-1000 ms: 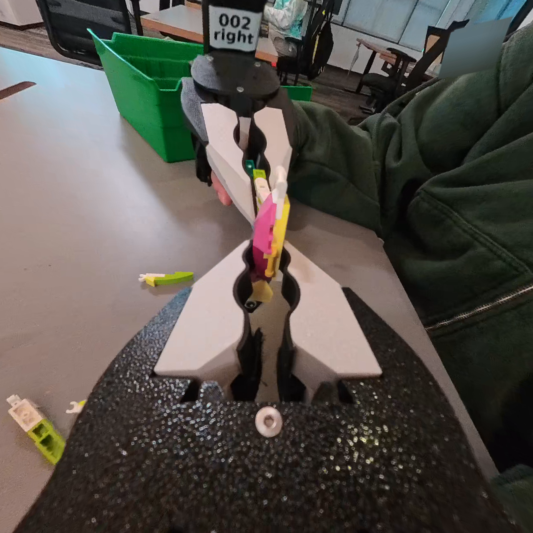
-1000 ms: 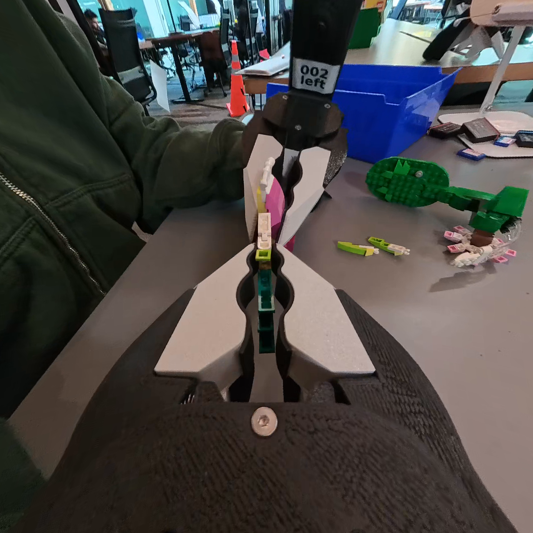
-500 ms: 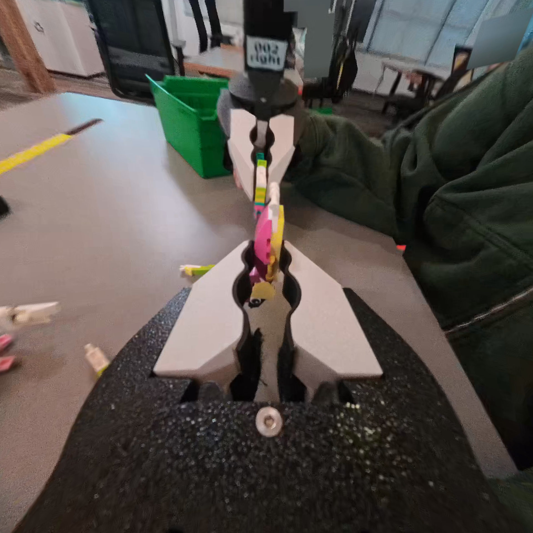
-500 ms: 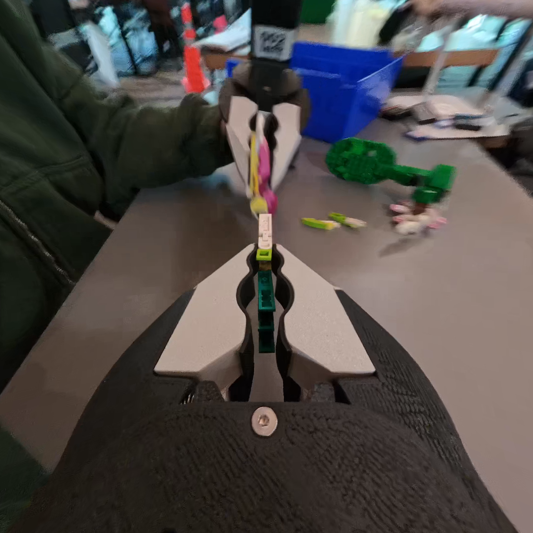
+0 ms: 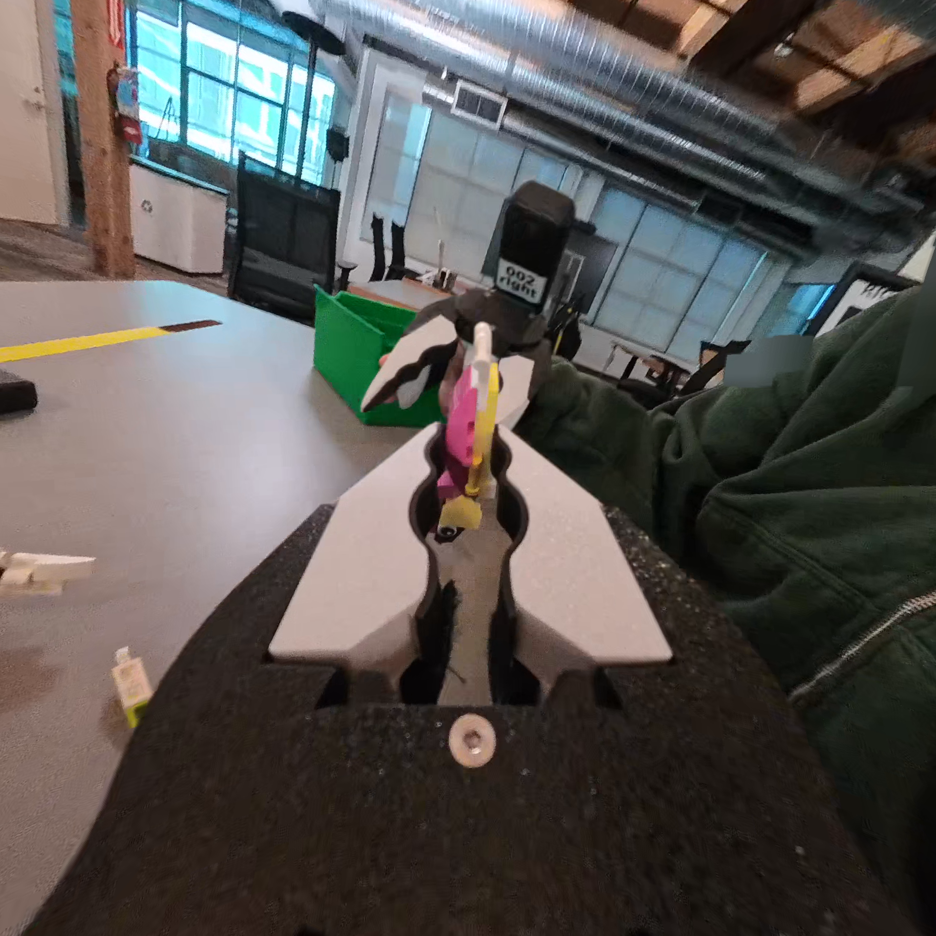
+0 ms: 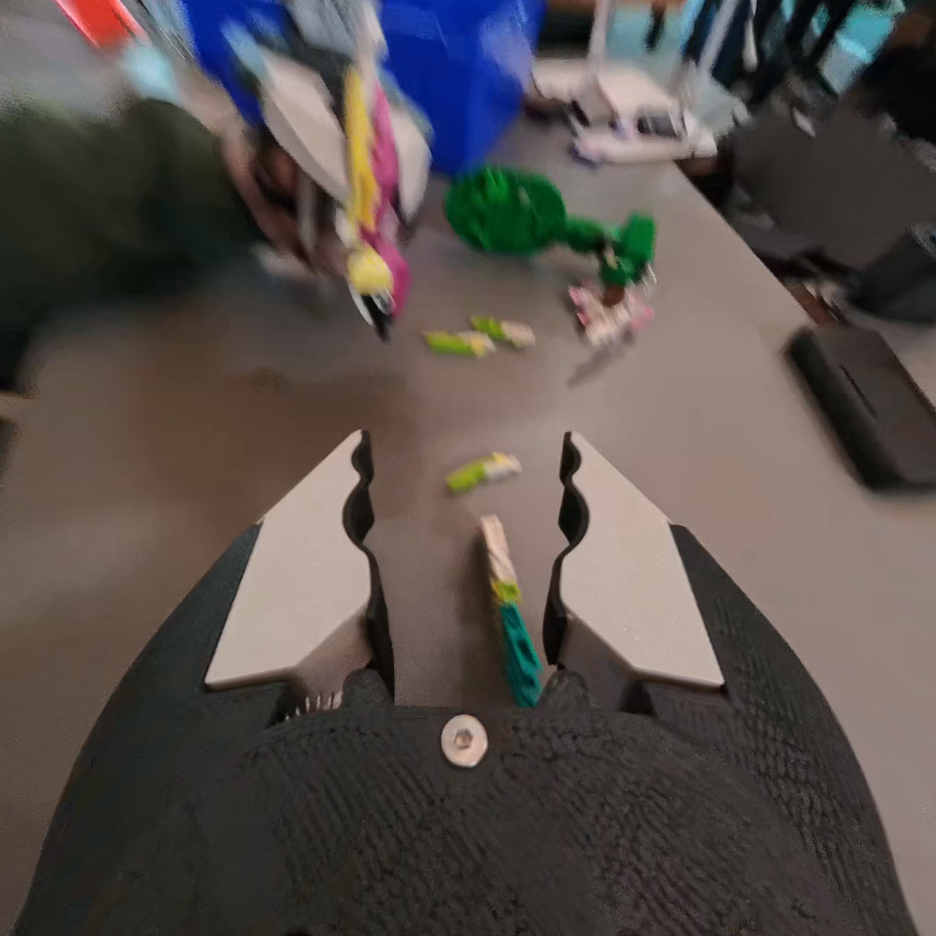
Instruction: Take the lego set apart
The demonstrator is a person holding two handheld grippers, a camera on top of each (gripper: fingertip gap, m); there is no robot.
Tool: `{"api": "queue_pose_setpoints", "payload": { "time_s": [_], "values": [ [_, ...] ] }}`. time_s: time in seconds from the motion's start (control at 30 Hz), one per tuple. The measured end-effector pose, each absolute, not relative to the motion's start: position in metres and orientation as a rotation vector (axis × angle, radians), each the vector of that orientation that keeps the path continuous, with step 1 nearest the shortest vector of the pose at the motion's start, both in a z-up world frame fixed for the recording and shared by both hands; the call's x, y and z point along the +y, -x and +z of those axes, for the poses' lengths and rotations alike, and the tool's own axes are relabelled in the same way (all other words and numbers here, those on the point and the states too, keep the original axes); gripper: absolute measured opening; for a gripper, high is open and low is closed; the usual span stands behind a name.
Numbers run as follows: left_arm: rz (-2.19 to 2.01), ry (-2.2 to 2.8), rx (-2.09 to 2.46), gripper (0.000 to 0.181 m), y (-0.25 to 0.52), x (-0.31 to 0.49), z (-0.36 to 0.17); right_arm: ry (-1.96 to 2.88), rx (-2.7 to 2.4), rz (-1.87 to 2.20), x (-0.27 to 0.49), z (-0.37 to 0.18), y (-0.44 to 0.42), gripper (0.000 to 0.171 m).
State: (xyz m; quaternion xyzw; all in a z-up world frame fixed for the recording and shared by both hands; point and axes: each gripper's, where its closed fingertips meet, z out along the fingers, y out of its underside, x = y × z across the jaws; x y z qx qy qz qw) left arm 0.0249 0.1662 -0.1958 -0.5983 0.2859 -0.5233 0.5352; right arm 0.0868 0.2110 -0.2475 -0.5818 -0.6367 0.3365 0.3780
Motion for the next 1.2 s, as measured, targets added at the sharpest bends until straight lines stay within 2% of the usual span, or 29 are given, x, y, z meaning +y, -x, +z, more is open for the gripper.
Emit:
{"api": "queue_pose_setpoints", "payload": {
  "time_s": [0.03, 0.1, 0.2, 0.27, 0.4, 0.5, 0.6, 0.7, 0.8, 0.9, 0.97, 1.2],
  "values": [
    [-1.279, 1.385, 0.69, 0.015, -0.028, 0.162, -0.192, 1.433, -1.601, 1.004, 0.196, -0.232, -0.079, 0.068],
    [-1.309, 1.32, 0.736, 0.015, -0.037, 0.154, -0.189, 1.336, -1.574, 1.195, 0.167, -0.212, -0.063, 0.056],
    [-1.34, 1.266, 0.798, 0.015, -0.047, 0.143, -0.186, 1.253, -1.635, 1.175, 0.143, -0.216, -0.044, 0.048],
    [-1.355, 1.26, 0.818, 0.015, -0.051, 0.139, -0.187, 1.213, -1.653, 1.113, 0.138, -0.22, -0.037, 0.026],
    [-1.263, 1.347, 0.745, 0.018, -0.049, 0.155, -0.196, 1.15, -1.646, 0.8, 0.157, -0.228, -0.033, 0.025],
    [-1.185, 1.43, 0.602, 0.045, -0.039, 0.178, -0.203, 1.042, -1.588, 0.447, 0.181, -0.226, -0.033, 0.025],
    [-1.176, 1.477, 0.53, 0.06, -0.031, 0.186, -0.206, 0.861, -1.557, 0.014, 0.202, -0.224, -0.037, 0.024],
    [-1.118, 1.533, 0.544, 0.06, -0.03, 0.188, -0.213, 0.68, -1.524, -0.316, 0.213, -0.221, -0.04, 0.024],
    [-1.035, 1.577, 0.588, 0.052, -0.035, 0.189, -0.222, 0.619, -1.522, -0.463, 0.22, -0.223, -0.043, 0.024],
    [-0.973, 1.546, 0.609, 0.026, -0.037, 0.189, -0.22, 0.605, -1.527, -0.529, 0.226, -0.226, -0.045, 0.024],
    [-0.948, 1.531, 0.588, 0.022, -0.035, 0.191, -0.219, 0.6, -1.517, -0.558, 0.228, -0.225, -0.046, 0.024],
    [-1.033, 1.558, 0.587, 0.054, -0.042, 0.188, -0.222, 0.492, -1.461, -0.642, 0.226, -0.217, -0.046, 0.024]
  ]
}}
